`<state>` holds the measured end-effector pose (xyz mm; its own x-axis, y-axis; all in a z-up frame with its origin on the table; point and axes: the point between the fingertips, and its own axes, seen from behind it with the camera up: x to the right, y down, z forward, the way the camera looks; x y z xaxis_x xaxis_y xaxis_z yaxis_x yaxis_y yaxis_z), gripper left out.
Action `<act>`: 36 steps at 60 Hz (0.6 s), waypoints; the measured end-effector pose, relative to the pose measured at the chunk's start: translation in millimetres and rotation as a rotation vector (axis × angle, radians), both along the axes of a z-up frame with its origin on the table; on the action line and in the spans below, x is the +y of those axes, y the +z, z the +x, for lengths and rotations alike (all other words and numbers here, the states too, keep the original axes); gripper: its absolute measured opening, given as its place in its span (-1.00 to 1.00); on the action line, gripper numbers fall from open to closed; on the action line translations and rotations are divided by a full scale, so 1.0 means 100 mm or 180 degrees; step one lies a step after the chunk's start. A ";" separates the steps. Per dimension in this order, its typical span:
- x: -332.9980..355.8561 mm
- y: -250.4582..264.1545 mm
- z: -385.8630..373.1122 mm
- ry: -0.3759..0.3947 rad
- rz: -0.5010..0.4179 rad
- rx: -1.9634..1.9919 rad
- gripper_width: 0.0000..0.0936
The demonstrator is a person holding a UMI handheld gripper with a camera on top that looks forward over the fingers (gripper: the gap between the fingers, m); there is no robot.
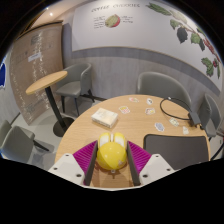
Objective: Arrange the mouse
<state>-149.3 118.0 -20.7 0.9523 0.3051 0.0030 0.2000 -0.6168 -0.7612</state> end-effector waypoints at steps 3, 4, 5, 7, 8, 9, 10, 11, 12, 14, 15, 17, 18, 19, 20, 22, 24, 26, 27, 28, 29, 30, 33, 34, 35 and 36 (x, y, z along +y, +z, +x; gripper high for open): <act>0.03 0.00 0.00 -0.0019 -0.0023 0.0033 0.13; 0.03 0.00 0.00 -0.0031 -0.0037 0.0046 0.11; 0.03 0.00 0.00 -0.0037 -0.0050 0.0047 0.08; 0.04 0.01 0.00 -0.0020 -0.0035 0.0036 0.00; 0.04 0.02 0.00 -0.0006 -0.0026 0.0037 -0.04; 0.03 0.02 -0.01 0.0011 -0.0024 0.0055 -0.07; 0.02 0.03 -0.03 0.0035 -0.0025 0.0095 -0.10; -0.01 0.04 -0.06 0.0064 -0.0035 0.0154 -0.12; -0.04 0.06 -0.09 0.0109 -0.0043 0.0226 -0.15; -0.11 0.16 -0.14 0.0200 -0.0021 0.0355 -0.20; -0.13 0.25 -0.13 0.0236 0.0034 0.0400 -0.21; -0.12 0.45 -0.06 0.0208 0.0205 0.0428 -0.22; -0.14 0.56 0.02 0.0171 0.0326 0.0414 -0.23; -0.14 0.68 0.12 0.0126 0.0450 0.0384 -0.23; -0.13 0.80 0.24 0.0073 0.0563 0.0346 -0.23; -0.14 0.97 0.49 -0.0105 0.0729 0.0318 -0.23; -0.14 1.17 0.81 -0.0266 0.0847 0.0316 -0.23; -0.17 1.25 0.98 -0.0358 0.0926 0.0256 -0.23; -0.19 1.27 1.08 -0.0390 0.0958 0.0239 -0.23; -0.20 1.29 1.18 -0.0425 0.0974 0.0226 -0.23; -0.21 1.28 1.28 -0.0468 0.0977 0.0212 -0.23; -0.24 1.26 1.44 -0.0515 0.0975 0.0189 -0.24; -0.26 1.08 1.78 -0.0673 0.0851 0.0070 -0.24; -0.25 1.04 1.86 -0.0723 0.0792 0.0050 -0.24; -0.27 0.95 1.94 -0.0769 0.0752 0.0031 -0.24; -0.26 0.90 2.00 -0.0799 0.0686 0.0013 -0.23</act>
